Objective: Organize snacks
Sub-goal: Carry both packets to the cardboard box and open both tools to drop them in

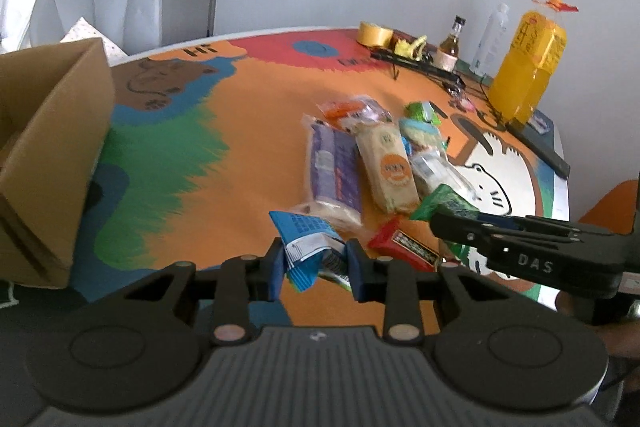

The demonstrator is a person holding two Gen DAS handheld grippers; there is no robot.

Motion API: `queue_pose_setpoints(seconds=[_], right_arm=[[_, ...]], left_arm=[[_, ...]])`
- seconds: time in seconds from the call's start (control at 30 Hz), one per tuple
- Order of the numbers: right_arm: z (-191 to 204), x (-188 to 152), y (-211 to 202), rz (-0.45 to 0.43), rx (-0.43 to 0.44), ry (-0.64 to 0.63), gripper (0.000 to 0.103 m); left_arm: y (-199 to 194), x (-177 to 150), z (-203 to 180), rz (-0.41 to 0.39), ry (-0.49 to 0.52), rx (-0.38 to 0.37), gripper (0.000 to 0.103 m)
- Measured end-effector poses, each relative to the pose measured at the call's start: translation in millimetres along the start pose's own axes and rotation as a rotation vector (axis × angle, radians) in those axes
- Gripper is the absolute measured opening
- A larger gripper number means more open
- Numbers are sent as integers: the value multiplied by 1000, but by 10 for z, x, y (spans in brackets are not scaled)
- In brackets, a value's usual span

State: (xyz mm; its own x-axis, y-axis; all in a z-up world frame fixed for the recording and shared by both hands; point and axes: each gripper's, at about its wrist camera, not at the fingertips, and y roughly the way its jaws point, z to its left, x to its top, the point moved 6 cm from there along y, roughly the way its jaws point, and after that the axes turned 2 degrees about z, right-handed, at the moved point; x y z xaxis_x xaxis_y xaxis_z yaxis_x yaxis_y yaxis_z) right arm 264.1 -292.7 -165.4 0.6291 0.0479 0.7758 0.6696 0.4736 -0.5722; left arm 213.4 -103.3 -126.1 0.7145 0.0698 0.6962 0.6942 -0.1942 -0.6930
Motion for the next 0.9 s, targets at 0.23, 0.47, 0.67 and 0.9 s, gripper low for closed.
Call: queue_pose_setpoints(seconds=[0.23, 0.47, 0.67, 0.9], right_arm=[[179, 112, -59, -32, 5, -12, 31], [419, 215, -54, -56, 24, -27, 31], [628, 282, -12, -74, 32, -38, 31], [929, 360, 5, -97, 57, -57, 31]], left_arm=[[-156, 44, 164, -41, -22, 4, 30], [-347, 107, 366, -86, -43, 10, 30], [-500, 166, 534, -119, -51, 13, 30], [-717, 253, 736, -158, -74, -1, 30]])
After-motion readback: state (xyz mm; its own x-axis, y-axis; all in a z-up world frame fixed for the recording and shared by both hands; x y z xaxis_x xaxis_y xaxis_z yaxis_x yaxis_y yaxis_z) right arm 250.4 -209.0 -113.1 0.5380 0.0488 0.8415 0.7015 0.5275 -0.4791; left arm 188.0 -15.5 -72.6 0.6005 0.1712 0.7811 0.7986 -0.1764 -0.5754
